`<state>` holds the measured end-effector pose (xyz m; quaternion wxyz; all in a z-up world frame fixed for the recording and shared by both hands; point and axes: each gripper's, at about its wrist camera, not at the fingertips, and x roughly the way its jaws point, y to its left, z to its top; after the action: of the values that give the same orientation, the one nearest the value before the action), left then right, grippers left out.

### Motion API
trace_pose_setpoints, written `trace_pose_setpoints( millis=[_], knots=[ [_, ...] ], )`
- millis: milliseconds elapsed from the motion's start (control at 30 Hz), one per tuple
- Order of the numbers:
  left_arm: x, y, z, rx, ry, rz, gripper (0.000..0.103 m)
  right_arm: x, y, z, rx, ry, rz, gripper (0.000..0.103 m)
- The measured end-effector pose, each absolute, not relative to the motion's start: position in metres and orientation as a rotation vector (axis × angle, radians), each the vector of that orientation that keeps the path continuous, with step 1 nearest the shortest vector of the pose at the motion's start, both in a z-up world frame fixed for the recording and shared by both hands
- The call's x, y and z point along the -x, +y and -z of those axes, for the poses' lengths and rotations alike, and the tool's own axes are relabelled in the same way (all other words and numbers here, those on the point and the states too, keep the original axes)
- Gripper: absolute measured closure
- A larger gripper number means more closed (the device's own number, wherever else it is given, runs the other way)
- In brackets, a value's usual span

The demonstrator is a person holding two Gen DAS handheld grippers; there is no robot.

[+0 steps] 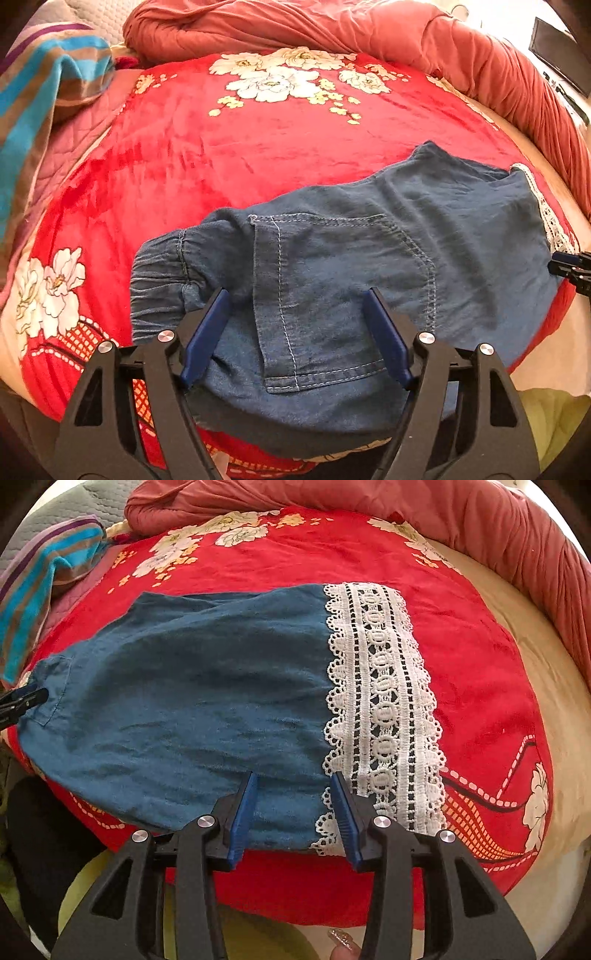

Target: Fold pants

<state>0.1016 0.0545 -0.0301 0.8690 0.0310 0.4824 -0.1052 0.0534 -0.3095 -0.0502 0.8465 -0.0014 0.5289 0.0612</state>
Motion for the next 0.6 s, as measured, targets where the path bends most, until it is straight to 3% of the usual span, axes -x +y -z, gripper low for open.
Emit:
trace_pose_setpoints(
  millis=[67,133,300,600],
  knots=[
    [-0.100,0.054,0.023,-0.060,0.990,0.212,0.036,-0.050,-0.309,0.047,0.010,1.107,-0.160,0.052],
    [-0.097,0.049,0.010,-0.080,0.938,0.186,0.031,-0.048,-0.308,0.043,0.002,1.091,-0.169,0.052],
    [-0.106,0.030,-0.018,-0.067,0.847,0.208,0.030,-0.051,-0.319,0.025,-0.045,1.007,-0.184,0.052],
    [-0.187,-0.040,-0.001,-0.117,0.941,0.321,0.030,-0.084,-0.322,0.019,-0.061,0.974,-0.195,0.052]
  ],
)
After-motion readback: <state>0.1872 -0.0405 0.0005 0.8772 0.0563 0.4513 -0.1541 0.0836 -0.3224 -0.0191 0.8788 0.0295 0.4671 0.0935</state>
